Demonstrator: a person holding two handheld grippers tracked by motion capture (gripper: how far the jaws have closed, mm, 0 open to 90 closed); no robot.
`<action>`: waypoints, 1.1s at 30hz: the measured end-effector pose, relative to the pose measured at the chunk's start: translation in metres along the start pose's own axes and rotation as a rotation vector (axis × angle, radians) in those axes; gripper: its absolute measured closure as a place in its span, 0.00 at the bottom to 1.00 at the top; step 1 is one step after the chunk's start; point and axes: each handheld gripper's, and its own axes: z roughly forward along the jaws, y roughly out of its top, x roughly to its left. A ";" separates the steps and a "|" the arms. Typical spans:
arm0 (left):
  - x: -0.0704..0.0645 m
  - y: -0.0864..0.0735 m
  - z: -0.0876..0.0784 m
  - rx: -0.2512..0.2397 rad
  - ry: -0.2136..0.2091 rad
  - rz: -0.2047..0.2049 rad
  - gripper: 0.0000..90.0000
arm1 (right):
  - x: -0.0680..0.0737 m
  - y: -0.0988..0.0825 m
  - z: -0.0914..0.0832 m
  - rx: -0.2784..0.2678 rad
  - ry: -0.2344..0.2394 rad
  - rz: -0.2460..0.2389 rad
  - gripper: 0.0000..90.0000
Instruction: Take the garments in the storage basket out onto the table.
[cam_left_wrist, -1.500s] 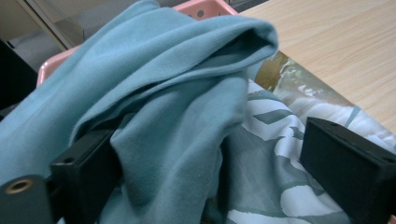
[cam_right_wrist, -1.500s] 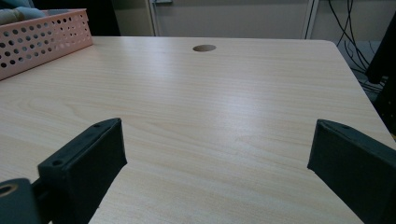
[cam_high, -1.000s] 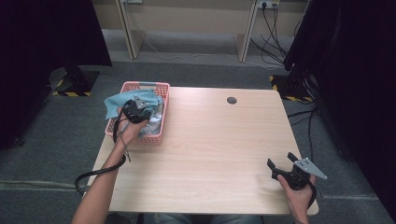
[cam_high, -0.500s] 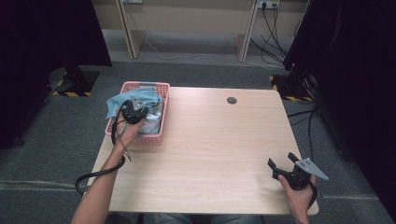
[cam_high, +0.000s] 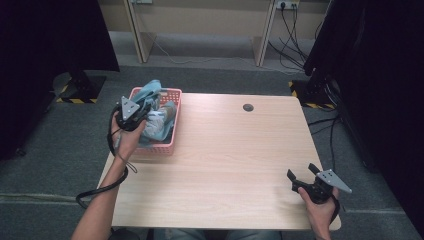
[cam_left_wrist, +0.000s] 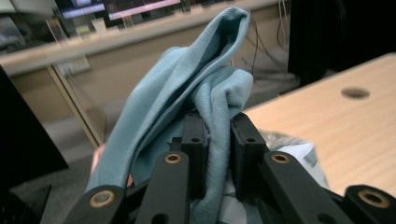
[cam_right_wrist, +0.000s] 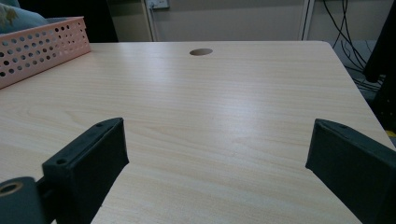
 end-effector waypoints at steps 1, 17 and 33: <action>0.001 0.009 -0.005 -0.038 0.003 -0.001 0.87 | 0.000 0.000 0.000 0.000 0.000 0.001 0.06; -0.002 0.061 -0.032 -0.194 0.017 0.064 0.87 | 0.000 0.000 0.001 0.004 -0.003 0.005 0.06; -0.017 0.105 -0.050 -0.299 0.002 0.163 0.89 | 0.013 0.016 0.004 -0.035 0.028 -0.028 0.06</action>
